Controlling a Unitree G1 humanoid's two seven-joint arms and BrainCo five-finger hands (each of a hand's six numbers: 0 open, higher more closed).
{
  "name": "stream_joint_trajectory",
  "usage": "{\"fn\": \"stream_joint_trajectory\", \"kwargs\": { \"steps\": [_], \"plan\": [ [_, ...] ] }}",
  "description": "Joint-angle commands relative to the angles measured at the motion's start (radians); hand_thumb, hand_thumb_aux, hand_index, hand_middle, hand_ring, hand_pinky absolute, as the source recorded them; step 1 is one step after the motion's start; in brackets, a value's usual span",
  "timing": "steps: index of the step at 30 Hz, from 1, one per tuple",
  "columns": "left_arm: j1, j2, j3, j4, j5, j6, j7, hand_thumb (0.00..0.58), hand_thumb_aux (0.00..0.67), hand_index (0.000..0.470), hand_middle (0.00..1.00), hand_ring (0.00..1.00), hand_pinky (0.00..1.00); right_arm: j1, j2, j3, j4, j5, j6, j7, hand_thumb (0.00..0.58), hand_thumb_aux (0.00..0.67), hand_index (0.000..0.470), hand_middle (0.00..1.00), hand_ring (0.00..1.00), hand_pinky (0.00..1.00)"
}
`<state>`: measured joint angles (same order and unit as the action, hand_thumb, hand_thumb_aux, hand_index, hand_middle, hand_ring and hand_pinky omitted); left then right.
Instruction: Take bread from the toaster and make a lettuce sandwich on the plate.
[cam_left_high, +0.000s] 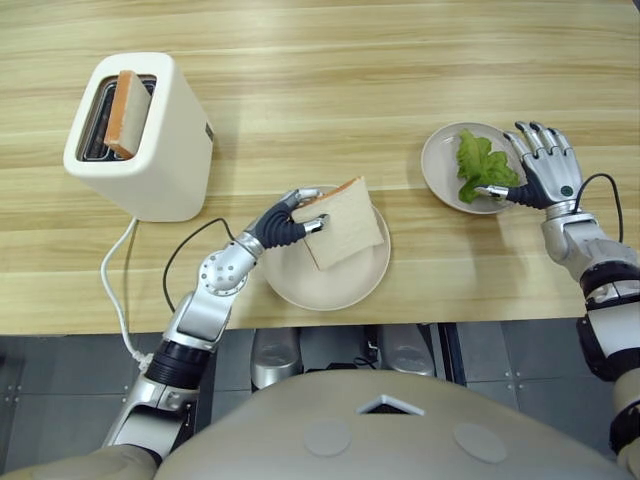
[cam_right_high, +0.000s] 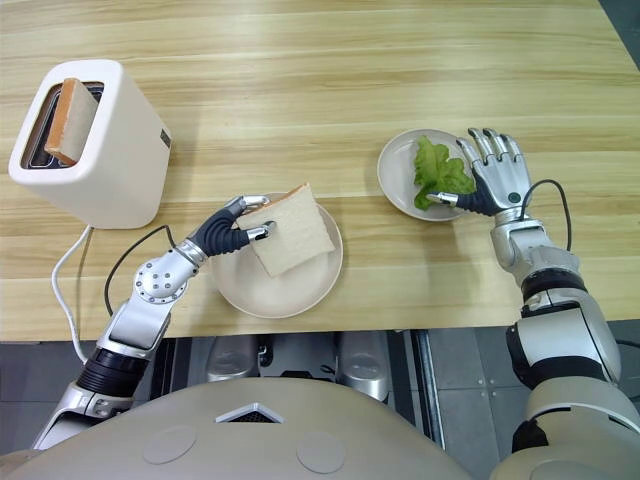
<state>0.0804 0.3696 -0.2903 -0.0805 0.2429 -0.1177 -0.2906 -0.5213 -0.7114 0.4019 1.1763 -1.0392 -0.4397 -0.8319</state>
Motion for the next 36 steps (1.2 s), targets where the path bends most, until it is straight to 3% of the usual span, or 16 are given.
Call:
{"fn": "stream_joint_trajectory", "kwargs": {
  "steps": [1,14,15,16,24,25,26,27,28,29,36],
  "plan": [
    [-0.021,0.035,-0.028,0.066,0.075,-0.017,-0.011,0.580,0.670,0.460,1.00,1.00,1.00,-0.016,0.024,0.051,0.022,0.016,-0.007,0.006,0.000,0.000,0.000,0.00,0.00,0.00],
    [-0.154,0.145,-0.054,0.103,0.091,-0.016,-0.194,0.580,0.670,0.460,1.00,1.00,1.00,-0.051,0.044,0.127,0.081,0.048,-0.007,0.041,0.000,0.000,0.000,0.00,0.00,0.00],
    [-0.160,0.144,-0.063,0.113,0.098,-0.018,-0.203,0.580,0.670,0.460,1.00,1.00,1.00,-0.052,0.047,0.130,0.087,0.054,-0.006,0.048,0.420,0.318,0.218,0.00,0.00,0.00],
    [-0.164,0.142,-0.072,0.123,0.101,-0.021,-0.216,0.580,0.670,0.460,1.00,1.00,1.00,-0.052,0.049,0.132,0.092,0.061,-0.004,0.056,0.470,0.378,0.260,0.00,0.00,0.00],
    [-0.200,0.130,-0.140,0.217,0.129,-0.050,-0.267,0.580,0.670,0.460,1.00,1.00,1.00,-0.045,0.064,0.127,0.121,0.128,-0.002,0.152,0.496,0.415,0.285,0.00,0.00,0.00],
    [-0.205,0.127,-0.143,0.225,0.136,-0.055,-0.265,0.578,0.628,0.431,1.00,1.00,1.00,-0.044,0.066,0.129,0.120,0.134,-0.001,0.157,0.511,0.439,0.301,0.00,0.00,0.00],
    [-0.210,0.124,-0.145,0.232,0.141,-0.060,-0.259,0.517,0.449,0.308,1.00,1.00,1.00,-0.044,0.066,0.131,0.120,0.138,-0.001,0.161,0.527,0.468,0.321,0.00,0.00,0.00],
    [-0.216,0.118,-0.144,0.236,0.144,-0.065,-0.247,0.517,0.449,0.308,1.00,1.00,1.00,-0.044,0.066,0.132,0.119,0.142,-0.001,0.163,0.527,0.468,0.321,0.00,0.00,0.00],
    [-0.220,0.110,-0.139,0.239,0.143,-0.068,-0.233,0.000,0.000,0.000,1.00,1.00,1.00,-0.044,0.066,0.134,0.118,0.144,-0.002,0.161,0.579,0.638,0.438,0.00,0.00,0.00],
    [-0.225,0.100,-0.132,0.243,0.138,-0.069,-0.221,0.000,0.000,0.000,1.00,1.00,1.00,-0.045,0.066,0.135,0.117,0.146,-0.004,0.155,0.580,0.670,0.460,0.00,0.00,0.00],
    [-0.251,0.072,-0.105,0.273,0.140,-0.089,-0.162,0.000,0.000,0.000,1.00,1.00,1.00,-0.065,0.054,0.144,0.090,0.151,-0.048,0.045,0.580,0.670,0.460,0.00,0.00,0.00]
  ]
}}
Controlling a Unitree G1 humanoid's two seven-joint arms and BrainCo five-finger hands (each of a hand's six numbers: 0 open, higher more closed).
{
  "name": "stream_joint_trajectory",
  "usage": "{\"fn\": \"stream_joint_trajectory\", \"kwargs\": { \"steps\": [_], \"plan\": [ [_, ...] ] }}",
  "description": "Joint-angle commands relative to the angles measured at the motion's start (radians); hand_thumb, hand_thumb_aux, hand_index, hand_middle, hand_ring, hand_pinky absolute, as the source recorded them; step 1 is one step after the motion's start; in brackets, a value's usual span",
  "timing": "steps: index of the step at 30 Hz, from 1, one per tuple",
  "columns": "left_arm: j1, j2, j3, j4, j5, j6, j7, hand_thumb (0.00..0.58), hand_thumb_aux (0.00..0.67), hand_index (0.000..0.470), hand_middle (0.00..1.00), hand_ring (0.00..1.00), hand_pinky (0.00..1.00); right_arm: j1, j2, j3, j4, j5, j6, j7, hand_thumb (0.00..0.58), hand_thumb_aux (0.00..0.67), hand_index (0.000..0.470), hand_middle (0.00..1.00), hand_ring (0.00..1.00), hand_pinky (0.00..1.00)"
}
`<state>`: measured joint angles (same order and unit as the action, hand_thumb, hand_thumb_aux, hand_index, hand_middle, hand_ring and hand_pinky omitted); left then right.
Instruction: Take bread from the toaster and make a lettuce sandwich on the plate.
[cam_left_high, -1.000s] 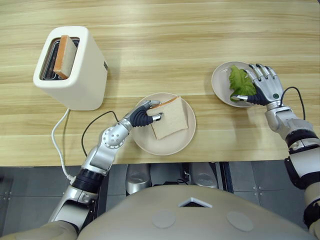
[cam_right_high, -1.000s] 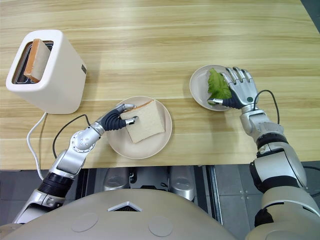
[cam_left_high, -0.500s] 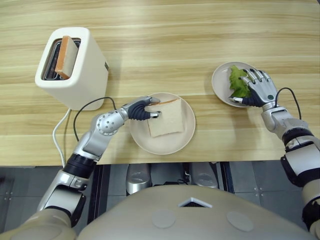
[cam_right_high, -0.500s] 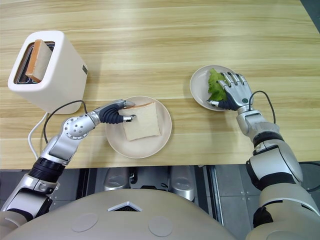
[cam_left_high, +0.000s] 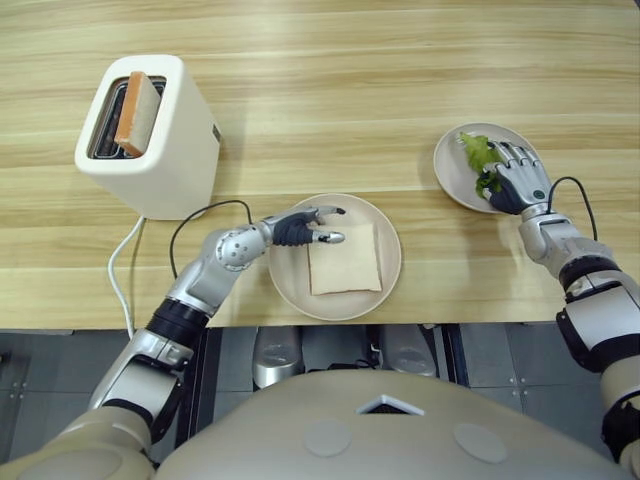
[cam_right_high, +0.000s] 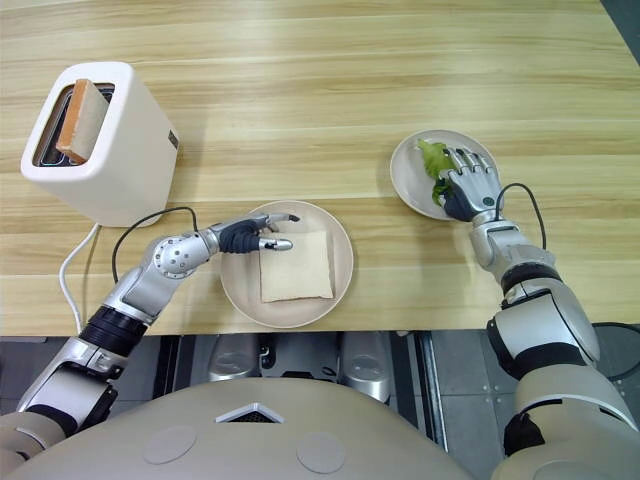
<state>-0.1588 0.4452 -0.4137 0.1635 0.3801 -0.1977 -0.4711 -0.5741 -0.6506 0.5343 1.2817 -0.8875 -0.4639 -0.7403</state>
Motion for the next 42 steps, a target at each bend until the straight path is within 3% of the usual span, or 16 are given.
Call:
{"fn": "stream_joint_trajectory", "kwargs": {
  "steps": [1,4,5,6,7,8,9,10,19,28,42],
  "plan": [
    [-0.014,-0.003,0.019,0.032,0.004,-0.011,0.023,0.000,0.000,0.000,1.00,1.00,1.00,-0.015,-0.009,0.013,-0.019,-0.001,-0.034,-0.065,0.580,0.670,0.460,0.00,0.00,0.00],
    [-0.020,-0.001,0.020,0.037,0.012,-0.017,0.038,0.000,0.000,0.000,1.00,1.00,1.00,-0.023,-0.012,0.019,-0.027,-0.005,-0.059,-0.101,0.580,0.670,0.460,0.00,0.00,0.00],
    [-0.023,0.000,0.022,0.037,0.018,-0.018,0.048,0.000,0.000,0.000,0.42,0.42,0.42,-0.027,-0.012,0.022,-0.032,-0.007,-0.067,-0.112,0.580,0.670,0.460,0.00,0.00,0.00],
    [-0.026,0.001,0.025,0.036,0.024,-0.020,0.058,0.000,0.000,0.000,0.29,0.29,0.29,-0.030,-0.014,0.025,-0.038,-0.010,-0.077,-0.126,0.580,0.670,0.460,0.00,0.00,0.00],
    [-0.029,0.002,0.027,0.036,0.027,-0.021,0.066,0.000,0.000,0.000,0.29,0.29,0.29,-0.032,-0.014,0.027,-0.042,-0.011,-0.084,-0.137,0.580,0.670,0.460,0.00,0.00,0.00],
    [-0.033,0.004,0.031,0.034,0.031,-0.021,0.073,0.000,0.000,0.000,0.05,0.05,0.05,-0.035,-0.016,0.029,-0.048,-0.011,-0.094,-0.148,0.580,0.670,0.460,0.00,0.00,0.00],
    [-0.035,0.010,0.034,0.024,0.037,-0.019,0.076,0.000,0.000,0.000,0.00,0.00,0.00,-0.039,-0.019,0.029,-0.061,-0.010,-0.112,-0.164,0.580,0.670,0.460,0.25,0.25,0.25],
    [-0.035,0.017,0.037,0.014,0.044,-0.016,0.077,0.000,0.000,0.000,0.00,0.00,0.00,-0.043,-0.022,0.028,-0.074,-0.006,-0.134,-0.173,0.580,0.670,0.460,1.00,1.00,1.00],
    [-0.019,0.095,0.062,-0.085,0.115,0.011,0.069,0.000,0.000,0.000,0.00,0.00,0.00,-0.041,-0.044,0.028,-0.351,-0.026,-0.318,-0.206,0.580,0.670,0.460,1.00,1.00,1.00],
    [0.014,0.092,0.174,-0.282,0.110,0.025,0.148,0.000,0.000,0.000,0.00,0.00,0.00,0.029,-0.006,0.031,-0.702,-0.032,-0.390,-0.040,0.580,0.670,0.460,1.00,1.00,1.00],
    [0.077,0.170,0.582,-0.559,0.146,0.098,0.276,0.000,0.000,0.000,0.00,0.00,0.00,0.022,0.075,0.157,-0.661,-0.147,-0.489,0.123,0.580,0.670,0.460,1.00,1.00,1.00]
  ]
}}
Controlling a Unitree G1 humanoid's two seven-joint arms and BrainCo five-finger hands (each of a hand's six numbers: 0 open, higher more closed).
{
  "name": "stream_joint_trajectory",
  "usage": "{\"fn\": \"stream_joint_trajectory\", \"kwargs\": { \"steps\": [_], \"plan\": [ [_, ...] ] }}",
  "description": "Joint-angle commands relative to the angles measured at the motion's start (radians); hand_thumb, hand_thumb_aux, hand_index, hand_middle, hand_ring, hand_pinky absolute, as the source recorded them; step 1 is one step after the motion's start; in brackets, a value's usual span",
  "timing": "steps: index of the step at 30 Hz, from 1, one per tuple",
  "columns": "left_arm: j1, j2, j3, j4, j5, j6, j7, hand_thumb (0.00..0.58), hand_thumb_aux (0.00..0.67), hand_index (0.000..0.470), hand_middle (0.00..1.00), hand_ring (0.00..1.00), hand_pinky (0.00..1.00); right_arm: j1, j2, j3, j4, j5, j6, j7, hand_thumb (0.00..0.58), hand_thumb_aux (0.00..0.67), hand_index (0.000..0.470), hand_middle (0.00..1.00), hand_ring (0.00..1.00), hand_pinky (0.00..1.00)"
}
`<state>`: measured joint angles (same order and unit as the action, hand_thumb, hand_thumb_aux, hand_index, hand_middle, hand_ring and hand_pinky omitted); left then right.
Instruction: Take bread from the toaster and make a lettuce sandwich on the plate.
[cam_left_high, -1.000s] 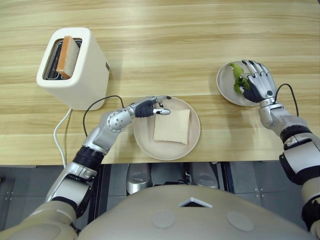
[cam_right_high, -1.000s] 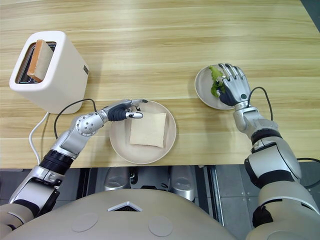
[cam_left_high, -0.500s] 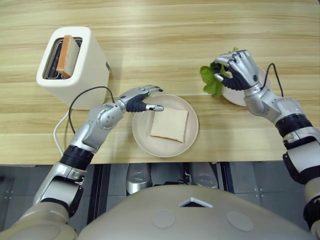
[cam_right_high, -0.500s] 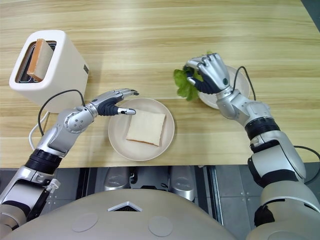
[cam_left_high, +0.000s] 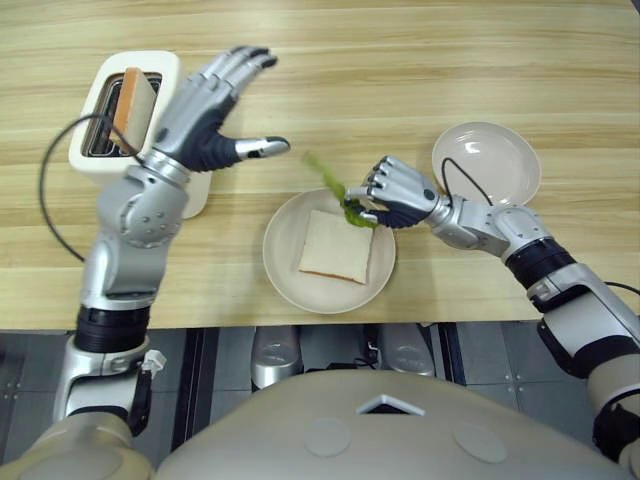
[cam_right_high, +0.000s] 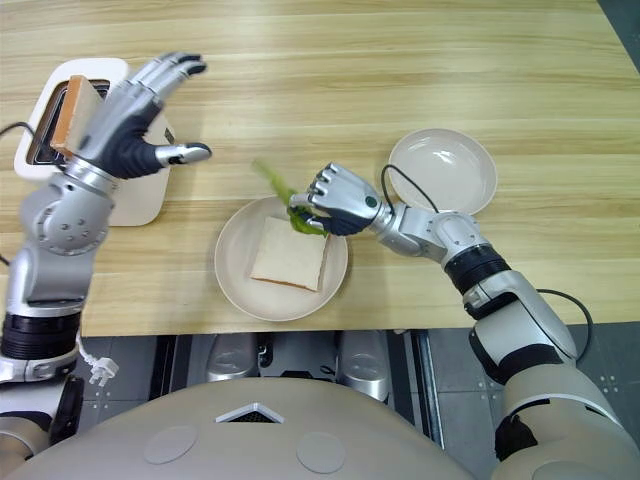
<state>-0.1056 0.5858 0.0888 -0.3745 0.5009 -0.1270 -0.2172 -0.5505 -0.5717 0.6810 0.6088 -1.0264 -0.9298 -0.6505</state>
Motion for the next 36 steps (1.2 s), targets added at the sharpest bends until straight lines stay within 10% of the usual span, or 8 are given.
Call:
{"fn": "stream_joint_trajectory", "kwargs": {
  "steps": [1,15,16,17,18,19,20,36],
  "plan": [
    [0.031,0.037,0.101,-0.020,0.039,0.035,0.031,0.000,0.000,0.000,0.00,0.00,0.00,0.001,-0.002,0.013,0.012,-0.009,-0.029,0.039,0.580,0.670,0.460,1.00,1.00,1.00],
    [0.062,0.111,0.130,0.269,0.265,0.194,0.152,0.000,0.000,0.000,0.00,0.00,0.00,0.063,-0.001,0.010,-0.048,0.027,-0.091,0.162,0.580,0.670,0.460,1.00,1.00,1.00],
    [0.058,0.117,0.125,0.304,0.273,0.208,0.156,0.000,0.000,0.000,0.00,0.00,0.00,0.064,0.002,0.008,-0.048,0.032,-0.089,0.173,0.580,0.659,0.453,1.00,1.00,1.00],
    [0.054,0.123,0.116,0.331,0.280,0.221,0.160,0.000,0.000,0.000,0.00,0.00,0.00,0.064,0.005,0.007,-0.044,0.036,-0.083,0.184,0.548,0.512,0.352,1.00,1.00,1.00],
    [0.054,0.127,0.110,0.351,0.289,0.234,0.166,0.000,0.000,0.000,0.00,0.00,0.00,0.061,0.010,0.008,-0.029,0.037,-0.077,0.190,0.000,0.000,0.000,0.65,0.65,0.65],
    [0.053,0.128,0.106,0.362,0.295,0.245,0.171,0.000,0.000,0.000,0.00,0.00,0.00,0.058,0.014,0.005,-0.017,0.034,-0.066,0.187,0.000,0.000,0.000,0.22,0.22,0.22],
    [0.052,0.128,0.103,0.368,0.300,0.253,0.175,0.000,0.000,0.000,0.00,0.00,0.00,0.057,0.018,0.001,-0.007,0.031,-0.055,0.186,0.000,0.000,0.000,0.00,0.00,0.00],
    [0.016,0.143,0.027,0.410,0.311,0.316,0.185,0.000,0.000,0.000,0.00,0.00,0.00,0.066,0.023,-0.091,-0.043,0.083,-0.053,0.179,0.000,0.000,0.000,0.00,0.00,0.00]
  ]
}}
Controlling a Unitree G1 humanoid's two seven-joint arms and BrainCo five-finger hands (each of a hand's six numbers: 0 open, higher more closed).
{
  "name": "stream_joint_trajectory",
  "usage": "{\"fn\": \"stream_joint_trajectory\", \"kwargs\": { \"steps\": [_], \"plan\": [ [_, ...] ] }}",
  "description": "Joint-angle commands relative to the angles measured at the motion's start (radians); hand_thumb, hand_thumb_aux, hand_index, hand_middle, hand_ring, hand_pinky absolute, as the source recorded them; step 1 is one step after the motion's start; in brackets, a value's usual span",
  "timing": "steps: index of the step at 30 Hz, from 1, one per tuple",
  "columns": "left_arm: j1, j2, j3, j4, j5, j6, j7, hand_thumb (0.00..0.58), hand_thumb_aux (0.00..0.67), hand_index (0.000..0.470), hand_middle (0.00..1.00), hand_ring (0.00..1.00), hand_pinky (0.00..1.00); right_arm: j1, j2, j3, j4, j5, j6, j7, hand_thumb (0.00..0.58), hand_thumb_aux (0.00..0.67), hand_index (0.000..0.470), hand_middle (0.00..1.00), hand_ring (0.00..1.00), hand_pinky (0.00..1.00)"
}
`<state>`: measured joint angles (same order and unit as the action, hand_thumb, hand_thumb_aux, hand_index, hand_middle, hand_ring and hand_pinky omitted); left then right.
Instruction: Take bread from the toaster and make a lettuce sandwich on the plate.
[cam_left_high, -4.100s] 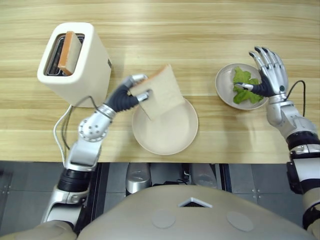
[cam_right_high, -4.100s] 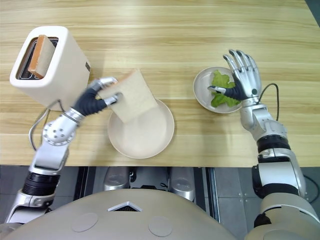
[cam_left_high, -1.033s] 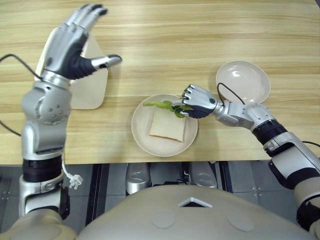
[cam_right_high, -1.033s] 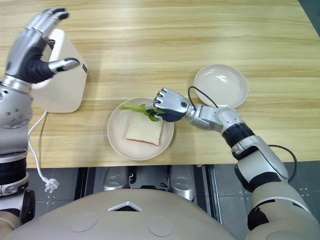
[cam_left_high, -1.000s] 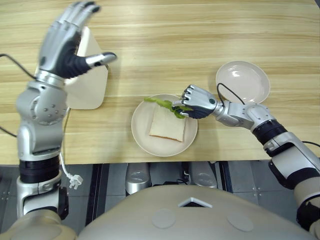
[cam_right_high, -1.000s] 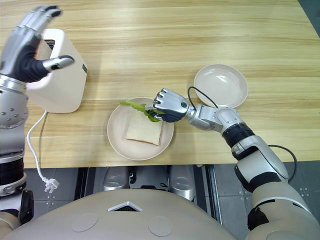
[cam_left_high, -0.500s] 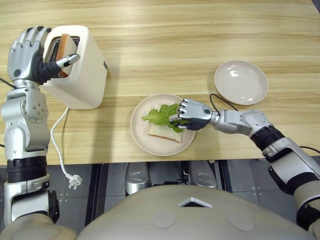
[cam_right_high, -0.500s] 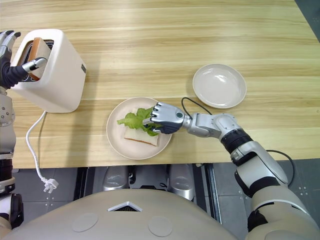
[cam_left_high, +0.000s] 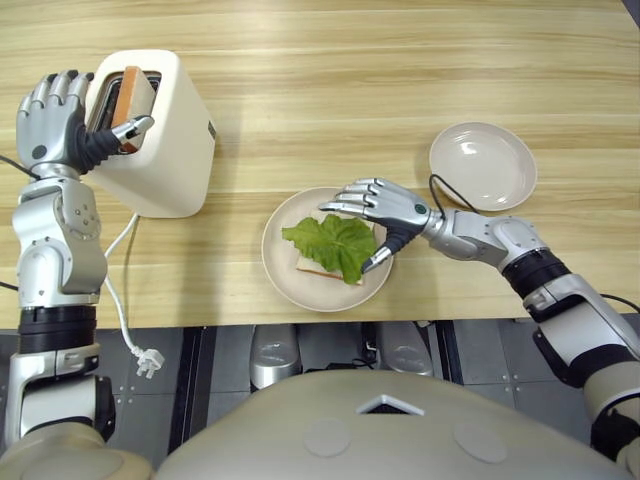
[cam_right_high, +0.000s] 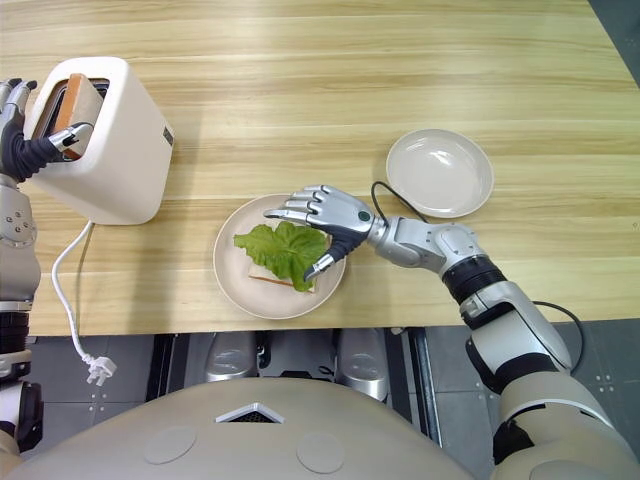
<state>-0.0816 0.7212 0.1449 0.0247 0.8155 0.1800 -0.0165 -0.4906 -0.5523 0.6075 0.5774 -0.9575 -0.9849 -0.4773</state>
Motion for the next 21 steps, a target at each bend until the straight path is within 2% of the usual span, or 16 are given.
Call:
{"fn": "stream_joint_trajectory", "kwargs": {
  "steps": [1,3,4,5,6,7,8,9,11,12,16,17,18,19,21],
  "plan": [
    [-0.006,0.007,-0.036,0.009,-0.009,0.010,-0.025,0.000,0.000,0.000,0.00,0.00,0.00,0.008,0.005,-0.023,-0.013,0.013,0.004,0.000,0.000,0.000,0.000,0.00,0.00,0.00],
    [-0.005,0.007,-0.051,0.013,-0.020,0.014,-0.050,0.000,0.000,0.000,0.00,0.00,0.00,0.011,0.007,-0.030,-0.017,0.012,0.006,-0.010,0.000,0.000,0.000,0.00,0.00,0.00],
    [-0.006,0.009,-0.058,0.022,-0.021,0.017,-0.061,0.018,0.011,0.007,0.00,0.00,0.00,0.014,0.007,-0.034,-0.020,0.011,0.008,-0.013,0.000,0.000,0.000,0.00,0.00,0.00],
    [-0.008,0.011,-0.065,0.040,-0.025,0.022,-0.076,0.136,0.084,0.058,0.00,0.00,0.00,0.017,0.008,-0.038,-0.022,0.011,0.009,-0.019,0.000,0.000,0.000,0.00,0.00,0.00],
    [-0.008,0.012,-0.069,0.054,-0.031,0.023,-0.089,0.449,0.352,0.242,0.00,0.00,0.00,0.019,0.009,-0.042,-0.024,0.010,0.010,-0.022,0.000,0.000,0.000,0.00,0.00,0.00],
    [-0.007,0.011,-0.068,0.062,-0.041,0.021,-0.094,0.534,0.481,0.330,0.00,0.00,0.00,0.020,0.010,-0.045,-0.025,0.008,0.011,-0.024,0.000,0.000,0.000,0.00,0.00,0.00],
    [-0.006,0.010,-0.065,0.066,-0.051,0.019,-0.093,0.534,0.481,0.330,0.00,0.00,0.00,0.021,0.011,-0.047,-0.026,0.006,0.012,-0.025,0.000,0.000,0.000,0.00,0.00,0.00],
    [-0.007,0.010,-0.063,0.066,-0.059,0.015,-0.088,0.580,0.670,0.460,0.00,0.00,0.00,0.023,0.012,-0.050,-0.026,0.006,0.013,-0.027,0.000,0.000,0.000,0.00,0.00,0.00],
    [-0.017,0.005,-0.056,0.061,-0.079,0.001,-0.066,0.580,0.670,0.460,0.00,0.00,0.00,0.026,0.013,-0.054,-0.024,0.003,0.018,-0.033,0.000,0.000,0.000,0.00,0.00,0.00],
    [-0.027,0.002,-0.051,0.056,-0.092,-0.011,-0.051,0.580,0.670,0.460,0.09,0.09,0.09,0.028,0.014,-0.056,-0.024,0.003,0.022,-0.036,0.000,0.000,0.000,0.00,0.00,0.00],
    [-0.069,-0.013,-0.009,-0.018,-0.124,-0.083,0.085,0.580,0.670,0.460,0.16,0.16,0.16,0.035,0.020,-0.064,-0.025,0.010,0.032,-0.041,0.000,0.000,0.000,0.00,0.00,0.00],
    [-0.079,-0.018,0.013,-0.066,-0.126,-0.102,0.132,0.580,0.670,0.460,0.22,0.22,0.22,0.037,0.021,-0.067,-0.025,0.018,0.032,-0.039,0.000,0.000,0.000,0.00,0.00,0.00],
    [-0.087,-0.020,0.032,-0.108,-0.127,-0.118,0.166,0.580,0.670,0.460,0.22,0.22,0.22,0.039,0.022,-0.071,-0.026,0.025,0.032,-0.036,0.000,0.000,0.000,0.00,0.00,0.00],
    [-0.096,-0.021,0.047,-0.142,-0.127,-0.131,0.192,0.580,0.670,0.460,0.35,0.35,0.35,0.041,0.022,-0.074,-0.028,0.029,0.033,-0.033,0.000,0.000,0.000,0.00,0.00,0.00],
    [-0.115,-0.023,0.066,-0.180,-0.123,-0.154,0.232,0.580,0.670,0.460,0.36,0.36,0.36,0.045,0.023,-0.077,-0.032,0.030,0.039,-0.033,0.000,0.000,0.000,0.00,0.00,0.00]
  ]
}}
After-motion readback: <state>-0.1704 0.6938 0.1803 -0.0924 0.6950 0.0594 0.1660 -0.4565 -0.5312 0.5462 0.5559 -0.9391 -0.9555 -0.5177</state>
